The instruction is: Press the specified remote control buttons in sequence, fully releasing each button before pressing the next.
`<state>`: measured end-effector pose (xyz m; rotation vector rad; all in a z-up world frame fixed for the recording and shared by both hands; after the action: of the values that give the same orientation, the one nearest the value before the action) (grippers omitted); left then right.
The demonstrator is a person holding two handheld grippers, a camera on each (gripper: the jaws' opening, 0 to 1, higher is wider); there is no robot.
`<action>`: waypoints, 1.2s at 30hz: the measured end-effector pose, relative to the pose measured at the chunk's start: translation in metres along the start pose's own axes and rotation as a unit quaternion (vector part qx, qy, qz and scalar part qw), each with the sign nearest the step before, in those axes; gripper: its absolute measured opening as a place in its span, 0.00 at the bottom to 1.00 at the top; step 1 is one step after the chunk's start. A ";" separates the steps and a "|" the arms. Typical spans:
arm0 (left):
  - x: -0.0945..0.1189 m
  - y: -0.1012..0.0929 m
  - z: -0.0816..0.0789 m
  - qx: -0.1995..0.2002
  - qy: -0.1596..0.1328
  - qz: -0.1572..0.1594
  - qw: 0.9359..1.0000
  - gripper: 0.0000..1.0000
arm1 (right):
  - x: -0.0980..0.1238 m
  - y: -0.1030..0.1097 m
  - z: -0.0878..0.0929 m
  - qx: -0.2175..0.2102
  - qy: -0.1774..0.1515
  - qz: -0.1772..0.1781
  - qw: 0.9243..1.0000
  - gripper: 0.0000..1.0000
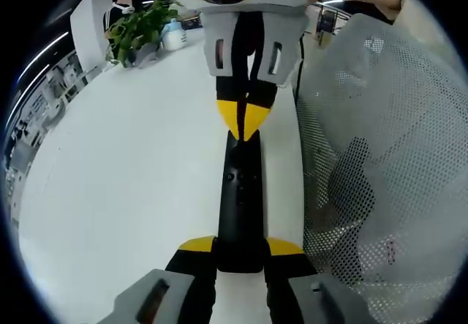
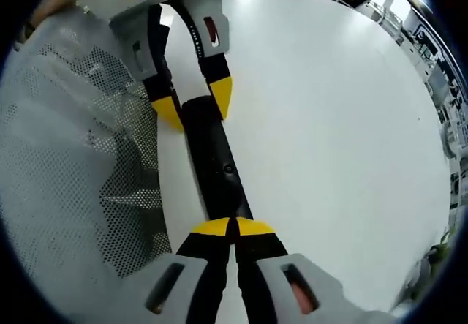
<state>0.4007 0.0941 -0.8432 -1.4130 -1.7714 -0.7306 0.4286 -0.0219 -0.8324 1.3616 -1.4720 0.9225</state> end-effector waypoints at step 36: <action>0.001 0.000 0.000 -0.001 0.001 0.001 1.000 0.25 | -0.002 0.006 -0.007 -0.014 -0.034 0.011 0.999 0.00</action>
<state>0.4002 0.0948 -0.8429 -1.4138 -1.7686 -0.7332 0.4233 -0.0143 -0.8315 1.3713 -1.5479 0.8743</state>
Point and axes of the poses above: the point that each gripper's makers call its tool centre point, and the gripper's own axes: x roughly backward along the fingers, y roughly to its left, z roughly out of its underside, the point moved 4 cm from there along x, roughly backward along the fingers, and after that the axes turned 2 degrees about -y, right-handed, at the moved point
